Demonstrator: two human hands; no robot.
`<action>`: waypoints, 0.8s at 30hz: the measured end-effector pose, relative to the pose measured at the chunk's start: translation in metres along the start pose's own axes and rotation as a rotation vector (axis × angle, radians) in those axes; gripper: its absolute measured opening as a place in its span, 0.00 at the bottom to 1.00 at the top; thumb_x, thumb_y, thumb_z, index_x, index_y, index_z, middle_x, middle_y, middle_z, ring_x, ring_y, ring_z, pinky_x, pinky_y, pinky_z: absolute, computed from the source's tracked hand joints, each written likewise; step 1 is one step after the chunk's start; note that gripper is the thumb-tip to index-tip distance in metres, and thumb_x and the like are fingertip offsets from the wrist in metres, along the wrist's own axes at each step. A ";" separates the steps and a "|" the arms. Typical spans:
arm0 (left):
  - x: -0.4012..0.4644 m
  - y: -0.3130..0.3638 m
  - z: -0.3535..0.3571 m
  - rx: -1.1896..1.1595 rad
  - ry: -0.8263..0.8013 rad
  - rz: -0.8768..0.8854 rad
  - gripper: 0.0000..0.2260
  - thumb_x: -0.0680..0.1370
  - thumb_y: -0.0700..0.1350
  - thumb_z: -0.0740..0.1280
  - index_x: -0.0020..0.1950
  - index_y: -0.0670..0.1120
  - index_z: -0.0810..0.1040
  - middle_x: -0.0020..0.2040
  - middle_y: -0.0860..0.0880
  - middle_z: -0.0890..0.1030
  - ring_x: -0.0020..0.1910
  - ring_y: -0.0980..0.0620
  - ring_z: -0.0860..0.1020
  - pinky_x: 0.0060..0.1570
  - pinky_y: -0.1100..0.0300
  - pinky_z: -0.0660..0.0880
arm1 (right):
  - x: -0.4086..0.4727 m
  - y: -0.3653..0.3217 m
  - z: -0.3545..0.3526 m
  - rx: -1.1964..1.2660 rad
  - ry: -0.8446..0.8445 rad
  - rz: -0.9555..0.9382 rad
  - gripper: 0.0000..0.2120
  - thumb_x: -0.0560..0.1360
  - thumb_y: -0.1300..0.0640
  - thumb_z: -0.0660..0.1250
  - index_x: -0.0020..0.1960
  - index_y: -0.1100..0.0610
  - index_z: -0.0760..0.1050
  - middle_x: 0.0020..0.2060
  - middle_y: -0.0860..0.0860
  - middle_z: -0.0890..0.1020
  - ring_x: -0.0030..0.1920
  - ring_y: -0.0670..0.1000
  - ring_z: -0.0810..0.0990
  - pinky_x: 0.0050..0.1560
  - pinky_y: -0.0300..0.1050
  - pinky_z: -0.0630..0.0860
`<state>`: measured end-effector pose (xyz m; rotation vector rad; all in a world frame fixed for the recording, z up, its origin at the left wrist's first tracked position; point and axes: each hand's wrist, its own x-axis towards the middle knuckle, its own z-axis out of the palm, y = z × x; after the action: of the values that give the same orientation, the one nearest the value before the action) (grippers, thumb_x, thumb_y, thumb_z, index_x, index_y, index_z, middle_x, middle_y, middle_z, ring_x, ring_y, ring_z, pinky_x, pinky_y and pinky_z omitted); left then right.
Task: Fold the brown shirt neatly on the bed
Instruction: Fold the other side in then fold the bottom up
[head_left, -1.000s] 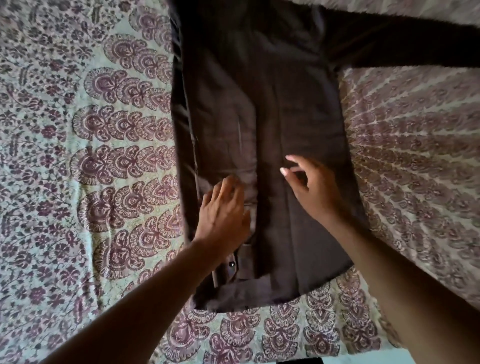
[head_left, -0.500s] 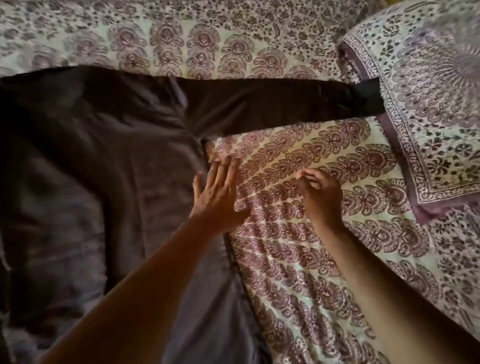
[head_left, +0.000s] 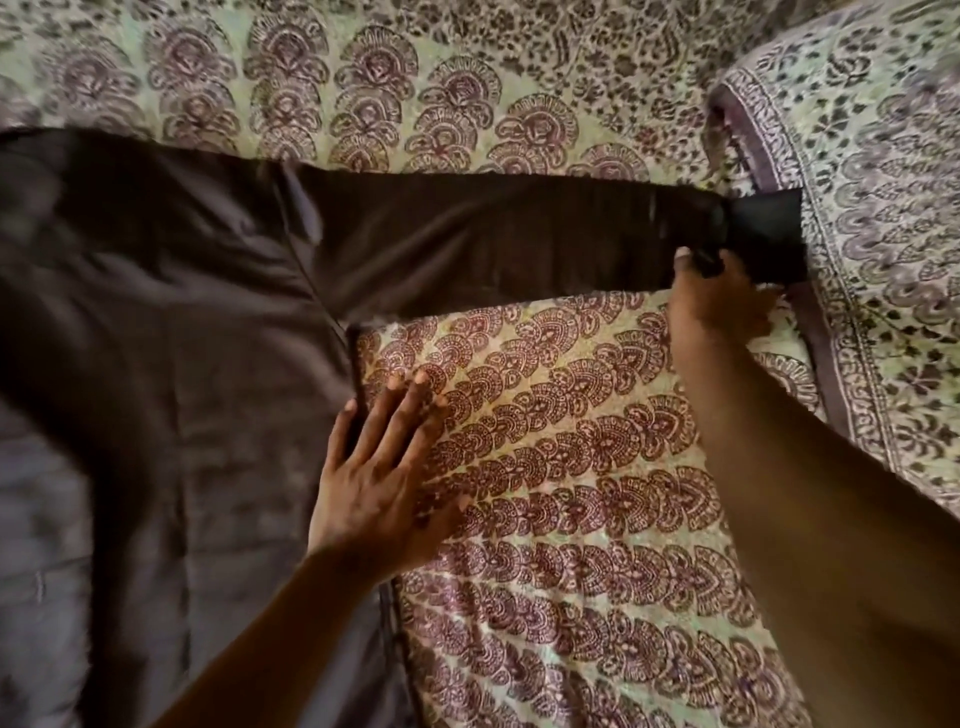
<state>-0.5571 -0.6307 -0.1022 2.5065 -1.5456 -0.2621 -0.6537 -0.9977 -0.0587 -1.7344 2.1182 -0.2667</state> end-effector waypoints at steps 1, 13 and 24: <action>0.001 0.000 0.001 0.002 0.006 -0.005 0.39 0.76 0.71 0.60 0.81 0.50 0.65 0.85 0.48 0.53 0.84 0.45 0.52 0.80 0.38 0.52 | 0.006 -0.003 0.004 0.014 -0.003 0.032 0.28 0.80 0.34 0.60 0.77 0.42 0.67 0.81 0.62 0.56 0.80 0.64 0.55 0.76 0.62 0.59; 0.002 -0.003 0.005 -0.022 0.016 -0.004 0.40 0.75 0.70 0.63 0.82 0.51 0.64 0.85 0.49 0.53 0.84 0.45 0.52 0.79 0.37 0.53 | -0.030 0.001 0.023 0.794 0.282 -0.093 0.07 0.71 0.61 0.79 0.44 0.56 0.81 0.52 0.60 0.83 0.50 0.53 0.83 0.44 0.36 0.82; 0.000 -0.014 -0.022 -0.984 0.065 -0.168 0.26 0.80 0.61 0.62 0.76 0.53 0.71 0.76 0.50 0.74 0.77 0.50 0.69 0.78 0.41 0.62 | -0.268 0.047 0.024 0.677 0.043 -0.831 0.08 0.76 0.70 0.71 0.55 0.67 0.82 0.55 0.60 0.81 0.54 0.57 0.83 0.49 0.53 0.84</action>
<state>-0.5395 -0.6226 -0.0842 1.8036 -0.8368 -0.7394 -0.6434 -0.7246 -0.0509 -2.0203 0.9957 -1.0948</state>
